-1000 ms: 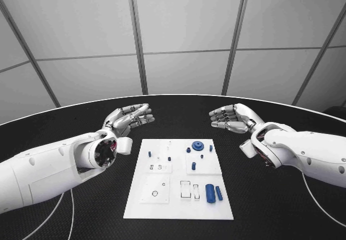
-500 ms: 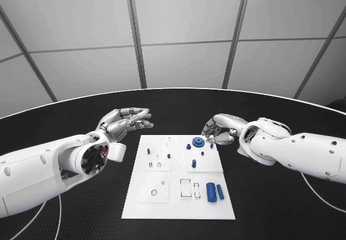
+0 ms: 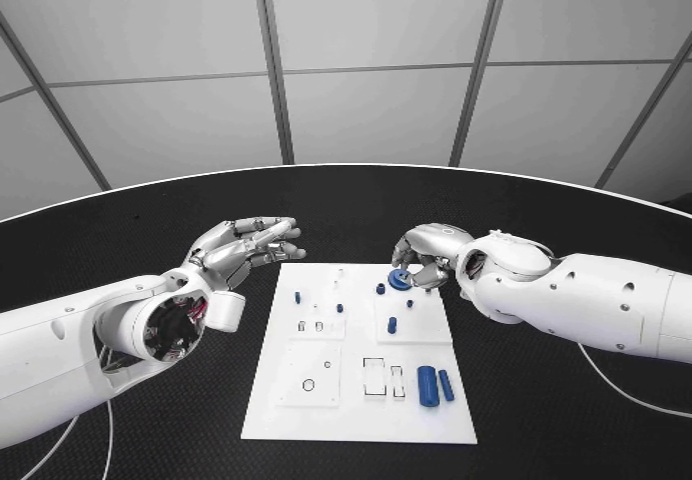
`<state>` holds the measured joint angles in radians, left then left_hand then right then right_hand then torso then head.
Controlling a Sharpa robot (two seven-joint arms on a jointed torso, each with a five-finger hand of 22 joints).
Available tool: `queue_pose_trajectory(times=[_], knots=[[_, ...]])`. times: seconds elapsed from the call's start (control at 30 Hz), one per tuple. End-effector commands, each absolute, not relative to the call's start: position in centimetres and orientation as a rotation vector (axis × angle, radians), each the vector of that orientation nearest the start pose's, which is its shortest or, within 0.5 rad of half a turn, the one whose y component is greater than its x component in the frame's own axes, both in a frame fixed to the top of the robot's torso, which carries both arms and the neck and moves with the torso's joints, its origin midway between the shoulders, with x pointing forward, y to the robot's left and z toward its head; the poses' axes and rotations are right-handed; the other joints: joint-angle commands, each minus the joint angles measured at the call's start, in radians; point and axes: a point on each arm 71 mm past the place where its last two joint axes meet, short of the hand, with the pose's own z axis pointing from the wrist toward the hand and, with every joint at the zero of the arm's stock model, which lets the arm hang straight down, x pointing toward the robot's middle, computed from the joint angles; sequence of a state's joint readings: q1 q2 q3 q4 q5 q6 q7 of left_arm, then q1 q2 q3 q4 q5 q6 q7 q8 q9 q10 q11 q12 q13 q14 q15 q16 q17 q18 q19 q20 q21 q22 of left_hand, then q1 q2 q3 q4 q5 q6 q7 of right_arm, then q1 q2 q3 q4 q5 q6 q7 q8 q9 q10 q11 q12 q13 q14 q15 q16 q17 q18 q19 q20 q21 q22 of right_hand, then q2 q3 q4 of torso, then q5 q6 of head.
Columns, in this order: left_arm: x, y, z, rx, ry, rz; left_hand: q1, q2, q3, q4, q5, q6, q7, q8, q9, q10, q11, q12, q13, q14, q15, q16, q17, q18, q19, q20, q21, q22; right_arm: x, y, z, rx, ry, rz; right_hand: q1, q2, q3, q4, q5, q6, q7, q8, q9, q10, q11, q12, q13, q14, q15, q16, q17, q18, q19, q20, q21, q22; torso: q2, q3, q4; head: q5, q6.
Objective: Assemble the parts on the task board
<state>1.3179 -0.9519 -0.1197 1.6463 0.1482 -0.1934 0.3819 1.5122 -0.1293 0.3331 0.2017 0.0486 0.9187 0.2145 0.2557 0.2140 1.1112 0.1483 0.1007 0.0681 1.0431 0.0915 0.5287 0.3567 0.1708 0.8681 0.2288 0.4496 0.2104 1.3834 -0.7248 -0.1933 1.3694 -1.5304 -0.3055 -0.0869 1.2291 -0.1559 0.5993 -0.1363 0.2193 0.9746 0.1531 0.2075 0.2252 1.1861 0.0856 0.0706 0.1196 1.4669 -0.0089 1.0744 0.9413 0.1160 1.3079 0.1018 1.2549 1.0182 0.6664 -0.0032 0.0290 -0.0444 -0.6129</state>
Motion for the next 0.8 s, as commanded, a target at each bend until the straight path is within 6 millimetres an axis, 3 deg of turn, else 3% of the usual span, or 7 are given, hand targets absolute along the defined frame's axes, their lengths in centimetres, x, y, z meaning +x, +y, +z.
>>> queue_pose_trajectory(times=[0.03, 0.17, 0.47, 0.8], knots=[[47.2, 22.2, -14.4, -1.182, 1.444, -1.698, -0.009, -0.006, 0.005, 0.001, 0.002, -0.002, 0.004, -0.007, 0.001, -0.002, 0.004, -0.003, -0.001, -0.009, 0.001, 0.004, 0.002, 0.009, -0.008, -0.002, 0.003, 0.001, 52.6, -18.0, -15.3, -0.370, 1.607, 0.505, 0.002, -0.014, 0.009, 0.001, -0.003, -0.012, -0.002, 0.003, 0.004, -0.015, 0.002, -0.005, 0.000, 0.020, 0.009, 0.020, 0.016, -0.014, 0.010, 0.000, 0.012, 0.018, 0.019, -0.0047, 0.0054, -0.002, 0.006], [47.2, 22.1, -14.0, -1.175, 1.441, -1.704, -0.013, -0.009, 0.009, 0.001, 0.002, -0.004, 0.005, -0.008, 0.001, -0.004, 0.005, -0.006, -0.001, -0.011, 0.002, 0.007, 0.005, 0.009, -0.010, -0.001, 0.005, 0.002, 52.8, -17.5, -15.3, -0.383, 1.630, 0.495, -0.001, -0.021, 0.014, 0.010, -0.010, -0.031, -0.002, -0.001, 0.010, -0.046, 0.006, -0.008, -0.006, 0.019, 0.013, 0.057, 0.045, -0.019, 0.020, 0.004, 0.032, 0.050, 0.030, -0.0090, 0.0077, -0.003, 0.006], [47.0, 21.9, -13.2, -1.160, 1.439, -1.718, -0.021, -0.013, 0.013, 0.002, 0.002, -0.008, 0.007, -0.010, 0.002, -0.006, 0.008, -0.011, -0.001, -0.017, 0.004, 0.012, 0.008, 0.009, -0.013, 0.000, 0.007, 0.002, 53.3, -17.3, -15.4, -0.392, 1.673, 0.462, 0.000, -0.028, 0.015, 0.022, -0.015, -0.050, -0.007, -0.003, 0.020, -0.084, 0.013, -0.005, -0.014, 0.027, 0.019, 0.126, 0.110, -0.029, 0.045, 0.010, 0.068, 0.109, 0.051, -0.0150, 0.0164, -0.011, 0.011], [46.7, 21.7, -12.4, -1.163, 1.428, -1.737, -0.024, -0.015, 0.017, 0.001, 0.002, -0.013, 0.009, -0.013, 0.001, -0.011, 0.010, -0.016, -0.001, -0.021, 0.005, 0.014, 0.011, 0.009, -0.015, 0.001, 0.008, 0.003, 53.7, -17.1, -15.4, -0.392, 1.680, 0.448, 0.002, -0.028, 0.016, 0.026, -0.015, -0.057, -0.007, -0.004, 0.024, -0.095, 0.016, -0.003, -0.017, 0.028, 0.022, 0.145, 0.123, -0.031, 0.051, 0.013, 0.078, 0.125, 0.072, -0.0181, 0.0195, -0.010, 0.014]])
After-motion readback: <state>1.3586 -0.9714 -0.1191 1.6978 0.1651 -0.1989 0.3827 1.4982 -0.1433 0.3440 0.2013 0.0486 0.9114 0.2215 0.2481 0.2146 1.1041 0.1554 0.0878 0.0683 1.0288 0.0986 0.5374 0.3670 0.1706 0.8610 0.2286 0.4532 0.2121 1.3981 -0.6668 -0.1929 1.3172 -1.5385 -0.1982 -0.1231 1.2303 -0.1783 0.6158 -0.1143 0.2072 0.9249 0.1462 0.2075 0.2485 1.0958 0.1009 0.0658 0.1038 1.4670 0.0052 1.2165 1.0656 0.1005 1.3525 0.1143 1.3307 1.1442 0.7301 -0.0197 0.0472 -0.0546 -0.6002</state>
